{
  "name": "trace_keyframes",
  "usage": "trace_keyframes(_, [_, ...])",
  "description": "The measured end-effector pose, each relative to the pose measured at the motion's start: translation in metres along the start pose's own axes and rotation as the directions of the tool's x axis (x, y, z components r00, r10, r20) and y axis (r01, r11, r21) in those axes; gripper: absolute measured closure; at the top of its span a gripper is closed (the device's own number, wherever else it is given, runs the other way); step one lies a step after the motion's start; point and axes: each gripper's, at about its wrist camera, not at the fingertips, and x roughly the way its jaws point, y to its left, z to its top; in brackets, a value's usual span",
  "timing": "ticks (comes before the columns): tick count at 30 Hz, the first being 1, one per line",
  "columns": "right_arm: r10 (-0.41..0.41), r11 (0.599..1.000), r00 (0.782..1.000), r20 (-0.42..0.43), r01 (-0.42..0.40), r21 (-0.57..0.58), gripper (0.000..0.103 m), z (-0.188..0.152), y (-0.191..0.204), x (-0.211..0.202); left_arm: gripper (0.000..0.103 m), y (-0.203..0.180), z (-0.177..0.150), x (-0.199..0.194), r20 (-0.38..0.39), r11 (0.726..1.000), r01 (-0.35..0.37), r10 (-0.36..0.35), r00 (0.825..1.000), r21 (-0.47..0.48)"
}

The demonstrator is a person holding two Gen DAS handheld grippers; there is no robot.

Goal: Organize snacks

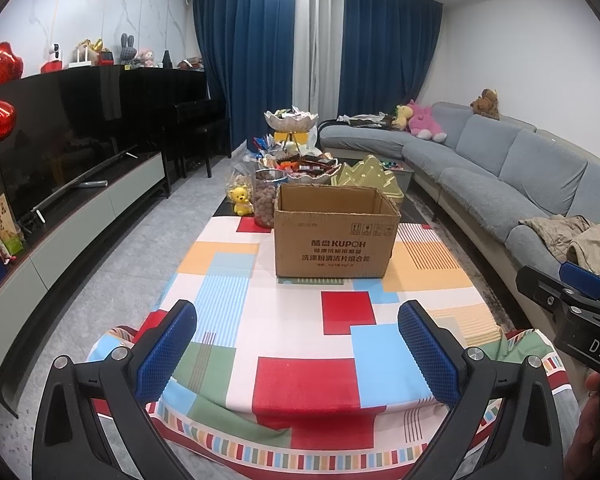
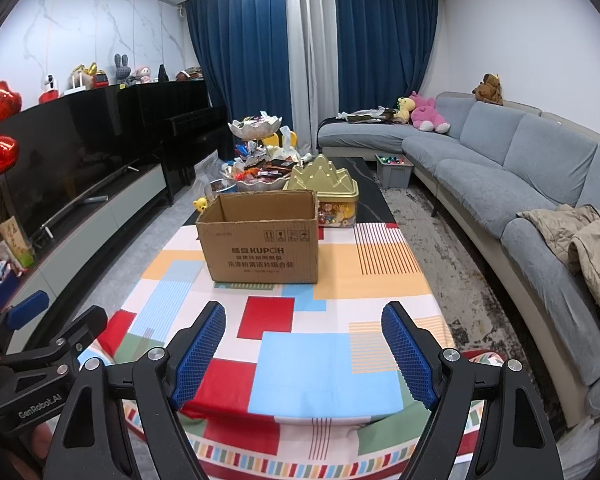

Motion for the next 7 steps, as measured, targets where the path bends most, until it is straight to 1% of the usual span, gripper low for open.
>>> trace_keyframes(7, [-0.001, 1.000, 1.000, 0.000, 0.001, -0.001, 0.022, 0.0001, -0.0005, 0.0002, 0.000, -0.0015, 0.0001, 0.0012, 0.011, 1.000, -0.007, 0.007, 1.000, 0.010])
